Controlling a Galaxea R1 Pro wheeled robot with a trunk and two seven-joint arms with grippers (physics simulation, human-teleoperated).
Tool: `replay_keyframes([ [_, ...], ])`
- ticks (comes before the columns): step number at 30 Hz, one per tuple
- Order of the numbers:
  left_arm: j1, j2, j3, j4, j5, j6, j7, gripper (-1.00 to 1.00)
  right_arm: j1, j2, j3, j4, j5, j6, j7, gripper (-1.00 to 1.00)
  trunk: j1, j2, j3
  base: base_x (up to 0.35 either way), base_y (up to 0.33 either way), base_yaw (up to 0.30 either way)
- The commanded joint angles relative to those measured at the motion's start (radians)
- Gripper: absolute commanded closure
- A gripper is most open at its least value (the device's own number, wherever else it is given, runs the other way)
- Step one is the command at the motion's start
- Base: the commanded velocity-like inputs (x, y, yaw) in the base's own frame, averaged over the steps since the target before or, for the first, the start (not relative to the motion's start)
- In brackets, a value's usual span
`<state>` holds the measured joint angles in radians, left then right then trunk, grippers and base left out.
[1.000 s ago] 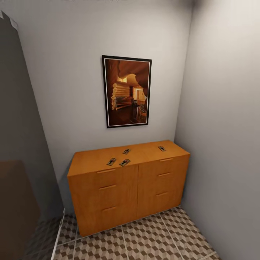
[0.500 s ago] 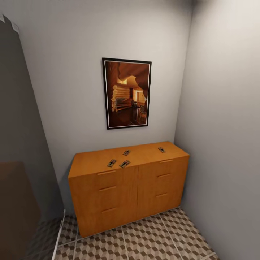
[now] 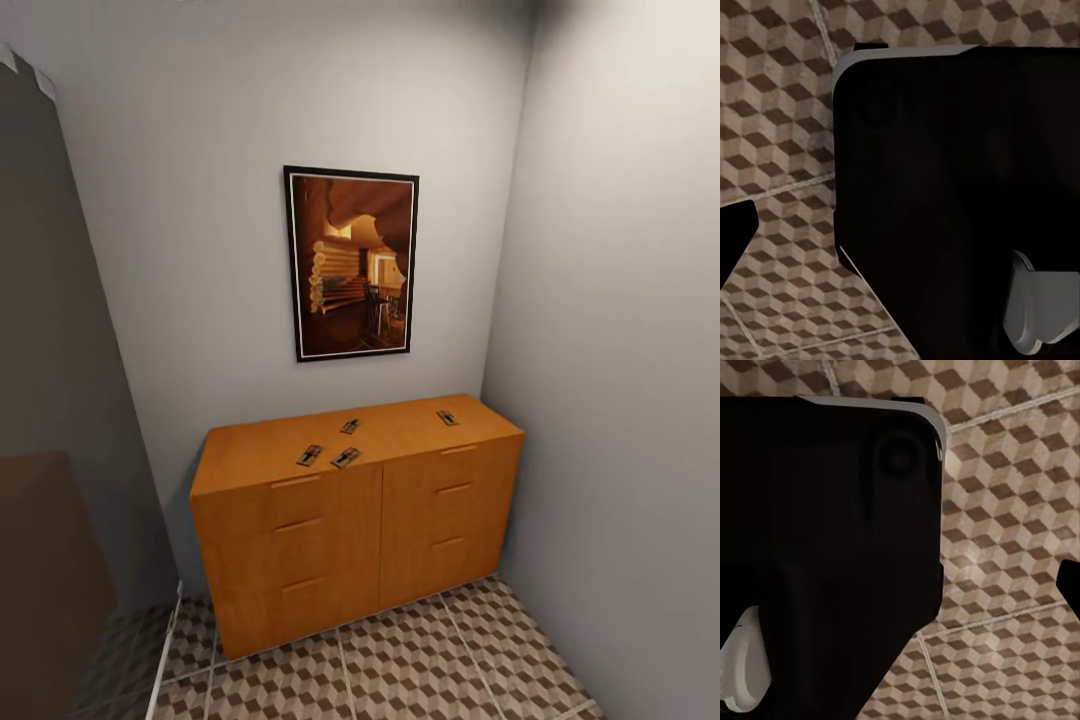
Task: Take the four mousetraps from the cabinet in the bathroom and place them on the bathroom floor. Make sure all four end up on the same floor surface, and ensure that at least two of them are either under or directly next to the same bathroom sink.
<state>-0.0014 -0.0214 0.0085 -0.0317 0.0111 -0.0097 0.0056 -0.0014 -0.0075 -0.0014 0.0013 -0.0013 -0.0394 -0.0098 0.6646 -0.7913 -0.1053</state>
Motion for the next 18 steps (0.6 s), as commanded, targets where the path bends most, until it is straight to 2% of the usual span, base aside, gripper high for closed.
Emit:
replay_keyframes([
  [1, 0.000, 0.000, 0.001, -0.001, 0.001, -0.001, 0.001, -1.00, 0.000, 0.000, 0.000, 0.000, 0.000, -0.004, -0.001, -1.00, -0.004, 0.006, 0.002, 0.000, 0.000, 0.000],
  [4, 0.000, 0.000, 0.000, -0.001, 0.001, -0.001, 0.001, -1.00, 0.000, 0.000, 0.000, 0.000, 0.000, -0.004, -0.001, -1.00, -0.015, 0.027, 0.011, 0.000, 0.000, 0.000],
  [18, 0.000, -0.001, 0.001, -0.001, 0.001, -0.001, 0.001, -1.00, 0.000, 0.000, 0.000, 0.000, -0.002, -0.004, -0.001, -1.00, -0.015, 0.027, 0.011, 0.000, 0.000, 0.000],
])
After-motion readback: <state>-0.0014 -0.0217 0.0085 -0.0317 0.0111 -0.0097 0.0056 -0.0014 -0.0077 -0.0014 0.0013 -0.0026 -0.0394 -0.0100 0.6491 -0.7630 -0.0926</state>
